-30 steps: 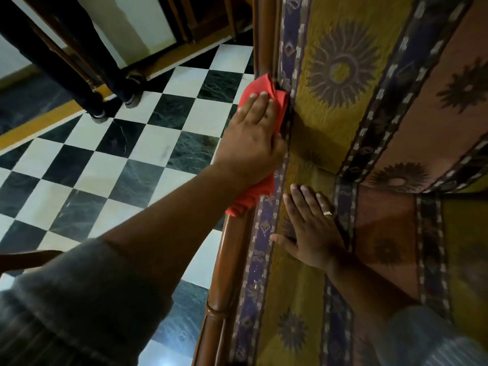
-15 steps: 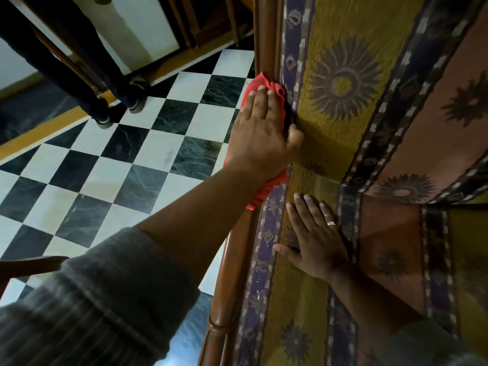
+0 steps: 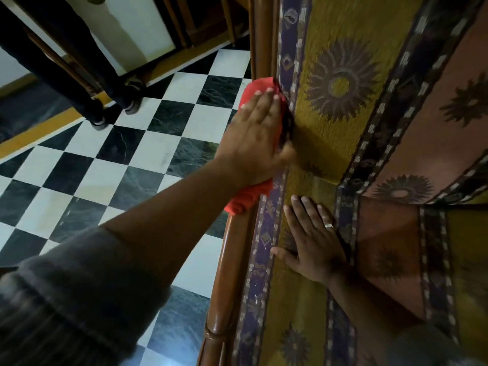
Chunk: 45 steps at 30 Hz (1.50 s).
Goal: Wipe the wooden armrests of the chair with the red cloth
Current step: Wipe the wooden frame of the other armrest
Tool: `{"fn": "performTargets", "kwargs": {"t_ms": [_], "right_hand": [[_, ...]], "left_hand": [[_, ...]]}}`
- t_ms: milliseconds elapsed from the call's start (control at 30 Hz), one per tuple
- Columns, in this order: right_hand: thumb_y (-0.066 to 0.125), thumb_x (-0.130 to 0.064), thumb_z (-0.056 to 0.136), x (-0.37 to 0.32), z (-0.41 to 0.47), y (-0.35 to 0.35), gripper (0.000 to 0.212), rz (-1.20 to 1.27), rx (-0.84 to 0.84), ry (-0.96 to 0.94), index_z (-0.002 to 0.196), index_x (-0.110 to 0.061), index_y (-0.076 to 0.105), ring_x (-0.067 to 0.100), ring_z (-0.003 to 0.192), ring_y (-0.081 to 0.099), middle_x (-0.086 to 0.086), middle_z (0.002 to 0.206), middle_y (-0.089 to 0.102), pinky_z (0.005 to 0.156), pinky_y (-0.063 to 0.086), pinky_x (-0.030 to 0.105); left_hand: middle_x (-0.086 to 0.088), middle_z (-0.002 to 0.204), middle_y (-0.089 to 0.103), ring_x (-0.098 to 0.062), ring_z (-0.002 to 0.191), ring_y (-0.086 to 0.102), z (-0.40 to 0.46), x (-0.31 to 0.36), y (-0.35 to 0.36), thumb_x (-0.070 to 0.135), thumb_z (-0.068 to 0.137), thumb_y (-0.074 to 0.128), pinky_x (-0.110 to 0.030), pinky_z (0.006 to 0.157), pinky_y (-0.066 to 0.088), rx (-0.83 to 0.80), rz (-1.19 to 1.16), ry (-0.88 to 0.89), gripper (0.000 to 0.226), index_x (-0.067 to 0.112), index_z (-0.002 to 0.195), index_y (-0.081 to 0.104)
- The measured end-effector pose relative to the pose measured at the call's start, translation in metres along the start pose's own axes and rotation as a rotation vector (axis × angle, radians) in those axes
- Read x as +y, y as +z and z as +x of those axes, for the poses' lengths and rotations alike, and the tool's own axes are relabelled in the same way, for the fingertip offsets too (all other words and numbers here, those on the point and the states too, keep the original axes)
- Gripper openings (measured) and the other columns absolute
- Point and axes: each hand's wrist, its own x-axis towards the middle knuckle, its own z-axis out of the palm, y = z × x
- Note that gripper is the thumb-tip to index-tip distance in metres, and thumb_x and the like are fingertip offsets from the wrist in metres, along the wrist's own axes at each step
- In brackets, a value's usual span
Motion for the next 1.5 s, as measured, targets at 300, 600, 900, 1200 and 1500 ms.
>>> {"fn": "performTargets", "kwargs": {"t_ms": [300,600,900,1200,1500], "right_hand": [[0.024,-0.085,0.086,0.001,0.002,0.001,0.103,-0.013,-0.021,0.005,0.157,-0.011,0.019,0.027,0.155,0.005,0.012,0.168,0.008,0.121,0.019,0.054],[0.029,-0.084,0.086,0.000,0.002,-0.001,0.102,0.003,0.001,0.001,0.156,-0.010,0.021,0.029,0.155,0.008,0.013,0.167,0.011,0.121,0.020,0.054],[0.032,-0.083,0.086,0.002,0.001,0.009,0.101,0.002,0.052,-0.011,0.156,-0.010,0.022,0.029,0.155,0.008,0.013,0.167,0.012,0.121,0.020,0.054],[0.035,-0.083,0.085,0.003,0.003,0.009,0.103,0.011,0.045,-0.009,0.156,-0.011,0.021,0.029,0.155,0.008,0.012,0.167,0.011,0.120,0.021,0.055],[0.035,-0.083,0.085,0.003,0.002,0.012,0.102,0.014,0.081,-0.007,0.157,-0.012,0.021,0.028,0.155,0.009,0.011,0.168,0.012,0.121,0.019,0.054]], "left_hand": [[-0.016,0.167,0.003,-0.026,0.155,-0.003,0.000,0.003,0.004,0.061,0.094,0.033,-0.042,0.126,0.004,0.037,-0.016,-0.102,0.089,0.005,0.157,0.005],[-0.019,0.166,0.005,-0.032,0.154,0.001,-0.012,0.001,0.004,0.085,0.079,0.032,-0.048,0.125,0.011,-0.024,0.120,-0.026,0.116,0.002,0.156,0.004],[-0.023,0.165,-0.001,-0.033,0.154,-0.005,0.012,0.004,0.010,0.103,0.063,0.017,-0.049,0.126,0.005,0.023,0.102,-0.078,0.140,-0.002,0.155,0.003],[-0.022,0.165,0.005,-0.033,0.154,0.000,-0.007,0.004,0.007,0.105,0.055,0.018,-0.049,0.125,0.010,0.009,0.071,-0.072,0.147,-0.002,0.155,0.005],[-0.022,0.165,0.005,-0.033,0.154,0.002,0.006,-0.002,0.004,0.105,0.055,0.024,-0.042,0.125,0.003,0.012,0.008,-0.111,0.147,-0.001,0.155,0.006]]}}
